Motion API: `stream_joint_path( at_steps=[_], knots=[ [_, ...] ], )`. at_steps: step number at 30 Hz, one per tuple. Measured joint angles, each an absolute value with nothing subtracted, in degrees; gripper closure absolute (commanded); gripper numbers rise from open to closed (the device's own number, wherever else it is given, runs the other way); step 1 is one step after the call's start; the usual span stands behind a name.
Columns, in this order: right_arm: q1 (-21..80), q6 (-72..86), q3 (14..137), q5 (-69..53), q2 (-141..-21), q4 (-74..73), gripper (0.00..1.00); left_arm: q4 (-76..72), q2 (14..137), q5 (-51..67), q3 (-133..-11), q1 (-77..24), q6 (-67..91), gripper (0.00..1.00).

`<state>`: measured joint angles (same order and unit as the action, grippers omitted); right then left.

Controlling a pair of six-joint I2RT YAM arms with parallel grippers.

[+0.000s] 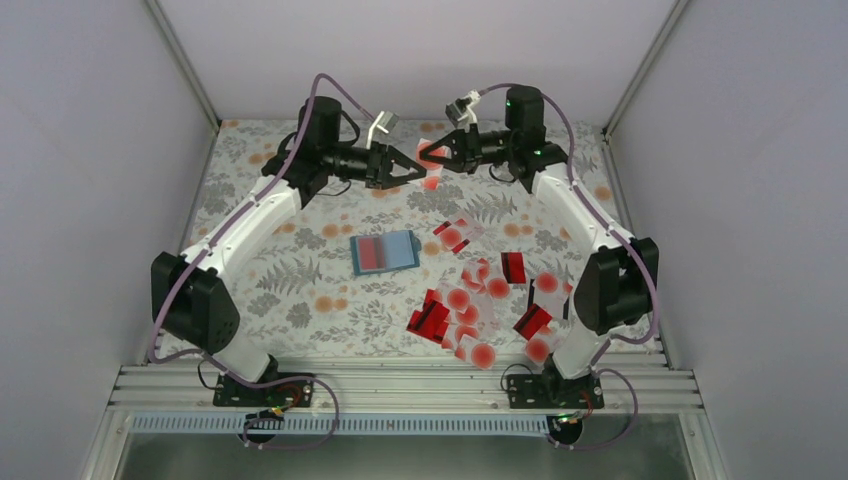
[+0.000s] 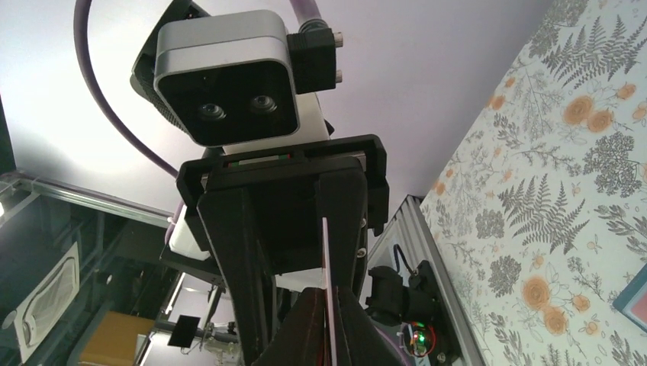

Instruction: Put the credit cards into the card holder

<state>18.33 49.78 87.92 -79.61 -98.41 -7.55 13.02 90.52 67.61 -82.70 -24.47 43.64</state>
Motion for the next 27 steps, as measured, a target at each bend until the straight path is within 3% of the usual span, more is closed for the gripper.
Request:
stream_joint_path(
  at_steps=[12, 16, 20, 21, 23, 25, 27],
  knots=[
    [18.8, 44.4, 88.3, -80.9, -98.4, -12.1, 0.96, 14.9, 90.6, 67.9, -82.0, -23.4, 42.4, 0.85],
    [19.3, 43.3, 88.3, -81.1, -98.4, -13.0, 0.96, 15.3, 90.6, 68.0, -81.3, -23.2, 42.1, 0.97],
    [19.8, 42.3, 88.3, -80.9, -98.4, -13.7, 0.94, 15.4, 90.2, 68.3, -80.8, -23.2, 41.5, 0.98],
    [19.9, 42.1, 88.3, -80.8, -98.4, -14.0, 0.79, 15.4, 90.0, 68.2, -80.4, -23.2, 41.3, 0.98],
    [20.2, 42.0, 88.3, -80.2, -98.4, -14.9, 0.41, 15.5, 89.3, 67.4, -79.5, -23.1, 41.1, 0.98],
    [20.6, 41.2, 88.7, -78.9, -98.4, -16.6, 0.18, 15.6, 88.0, 65.7, -77.3, -22.9, 40.9, 0.98],
    [20.9, 40.0, 89.7, -76.6, -98.4, -18.6, 0.06, 15.5, 85.8, 63.5, -73.2, -22.2, 40.9, 0.98]
  ],
)
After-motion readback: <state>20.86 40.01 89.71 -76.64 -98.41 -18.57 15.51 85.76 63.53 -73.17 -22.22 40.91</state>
